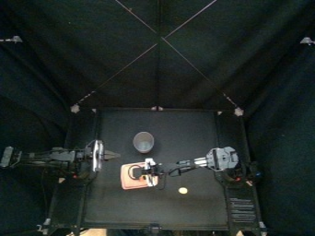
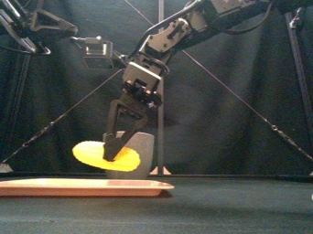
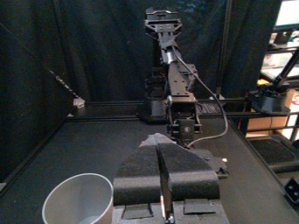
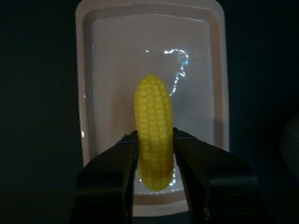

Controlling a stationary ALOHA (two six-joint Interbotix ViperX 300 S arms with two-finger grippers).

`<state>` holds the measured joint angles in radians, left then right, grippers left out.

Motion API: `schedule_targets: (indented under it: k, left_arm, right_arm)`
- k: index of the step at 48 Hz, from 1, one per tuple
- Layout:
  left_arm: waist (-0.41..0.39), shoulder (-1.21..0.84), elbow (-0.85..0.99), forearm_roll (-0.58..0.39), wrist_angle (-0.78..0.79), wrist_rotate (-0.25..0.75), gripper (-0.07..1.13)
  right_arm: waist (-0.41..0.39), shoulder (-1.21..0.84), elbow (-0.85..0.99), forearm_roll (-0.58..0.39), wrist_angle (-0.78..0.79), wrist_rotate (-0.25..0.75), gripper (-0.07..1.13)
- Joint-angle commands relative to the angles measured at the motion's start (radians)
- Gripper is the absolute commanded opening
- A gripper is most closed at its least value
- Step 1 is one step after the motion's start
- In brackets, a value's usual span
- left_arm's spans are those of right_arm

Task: Pick the corn then place it on the pink plate
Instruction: Drop corn on the pink plate and return to neutral

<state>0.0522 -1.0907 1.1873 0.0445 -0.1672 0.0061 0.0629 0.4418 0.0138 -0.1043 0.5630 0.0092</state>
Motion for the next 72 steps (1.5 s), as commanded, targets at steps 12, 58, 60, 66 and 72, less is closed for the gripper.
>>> schedule_targets:
  k: [12, 58, 60, 66, 72]
  left_arm:
    - [0.002, 0.003, -0.009, 0.000, -0.003, 0.000, -0.02]
    - [0.003, 0.002, -0.011, 0.000, -0.003, 0.000, -0.02]
    - [0.002, 0.003, -0.012, 0.000, -0.003, 0.000, -0.02]
    - [0.003, 0.002, -0.014, 0.002, -0.003, 0.000, -0.02]
    - [0.008, 0.002, -0.017, 0.000, -0.003, 0.002, -0.02]
  right_arm:
    - [-0.005, -0.028, -0.020, 0.008, -0.012, -0.002, 0.78]
    - [-0.193, -0.647, 0.347, -0.075, -0.268, 0.011, 0.94]
    - [-0.209, -0.689, 0.385, -0.064, -0.313, 0.011, 0.94]
    - [-0.236, -0.825, 0.494, -0.037, -0.417, 0.017, 0.94]
    - [-0.238, -0.980, 0.601, -0.026, -0.474, 0.026, 0.94]
